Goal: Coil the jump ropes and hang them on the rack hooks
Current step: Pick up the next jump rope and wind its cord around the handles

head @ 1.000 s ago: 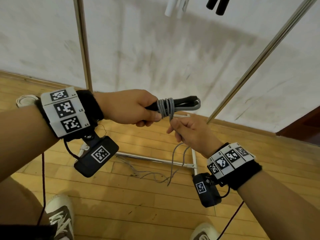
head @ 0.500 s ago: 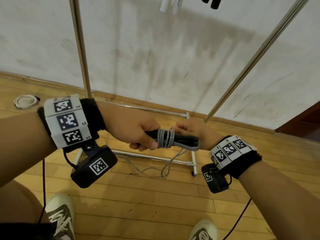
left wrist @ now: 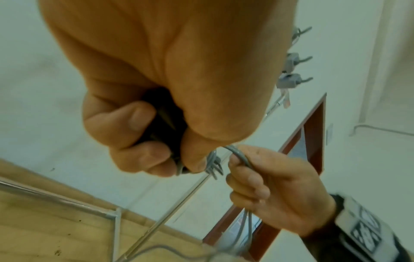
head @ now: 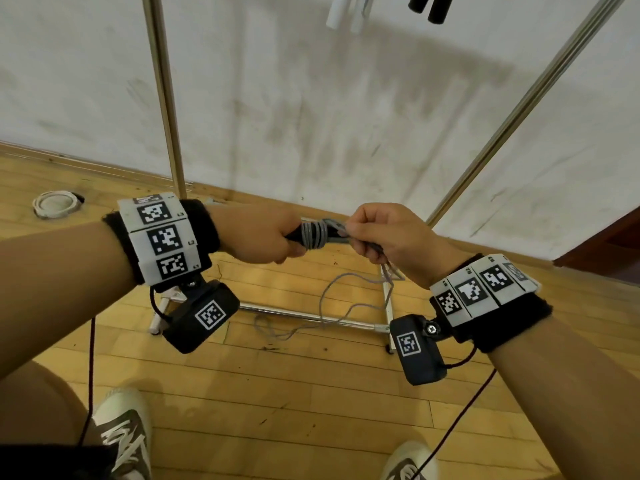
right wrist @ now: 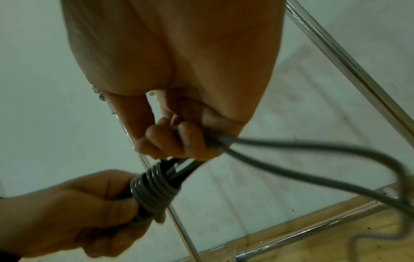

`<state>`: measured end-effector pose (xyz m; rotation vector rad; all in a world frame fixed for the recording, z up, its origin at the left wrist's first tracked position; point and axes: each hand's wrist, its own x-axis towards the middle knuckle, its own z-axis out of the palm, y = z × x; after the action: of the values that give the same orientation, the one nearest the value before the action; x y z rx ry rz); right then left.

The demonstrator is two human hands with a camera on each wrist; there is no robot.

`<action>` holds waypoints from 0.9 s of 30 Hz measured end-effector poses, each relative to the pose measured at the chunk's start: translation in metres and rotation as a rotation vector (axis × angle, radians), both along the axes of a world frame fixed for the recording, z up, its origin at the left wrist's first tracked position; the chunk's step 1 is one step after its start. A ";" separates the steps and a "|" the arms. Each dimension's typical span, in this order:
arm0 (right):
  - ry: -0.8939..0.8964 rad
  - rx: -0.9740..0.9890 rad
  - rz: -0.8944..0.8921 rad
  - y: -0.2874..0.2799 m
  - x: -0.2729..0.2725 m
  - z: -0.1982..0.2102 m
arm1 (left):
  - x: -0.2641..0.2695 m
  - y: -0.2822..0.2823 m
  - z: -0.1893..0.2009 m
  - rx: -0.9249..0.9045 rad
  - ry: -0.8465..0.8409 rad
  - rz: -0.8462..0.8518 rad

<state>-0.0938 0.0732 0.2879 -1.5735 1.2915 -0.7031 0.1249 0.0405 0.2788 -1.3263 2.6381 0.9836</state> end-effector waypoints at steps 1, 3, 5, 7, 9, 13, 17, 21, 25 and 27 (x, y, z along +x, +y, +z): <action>-0.029 -0.011 0.008 0.001 0.001 0.000 | 0.001 -0.002 0.002 -0.014 0.040 0.026; -0.105 -0.021 0.035 0.004 0.001 -0.001 | 0.002 -0.005 0.005 -0.028 0.102 0.074; -0.151 -0.036 0.065 0.006 -0.001 -0.004 | 0.004 -0.008 0.008 -0.037 0.145 0.111; -0.141 -0.078 0.047 0.007 -0.004 -0.009 | 0.006 -0.008 0.013 -0.015 0.200 0.120; -0.147 -0.087 -0.016 0.007 -0.007 -0.014 | 0.007 -0.007 0.018 0.024 0.260 0.098; -0.120 -0.050 -0.025 0.008 -0.012 -0.023 | 0.007 0.000 0.025 0.091 0.295 0.009; 0.079 -0.074 0.002 0.012 -0.015 -0.029 | 0.010 0.006 0.032 0.180 0.329 -0.068; 0.234 -0.290 0.133 0.014 -0.014 -0.027 | 0.009 0.015 0.035 0.241 0.291 -0.171; 0.296 -0.178 0.130 0.014 -0.022 -0.026 | 0.006 0.023 0.034 0.261 0.219 -0.236; 0.381 -0.167 0.153 0.013 -0.023 -0.023 | 0.003 0.026 0.031 0.263 0.161 -0.265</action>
<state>-0.1167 0.0865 0.2654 -1.9899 1.3903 -0.4351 0.1277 0.0663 0.3097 -0.8514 2.5861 1.3832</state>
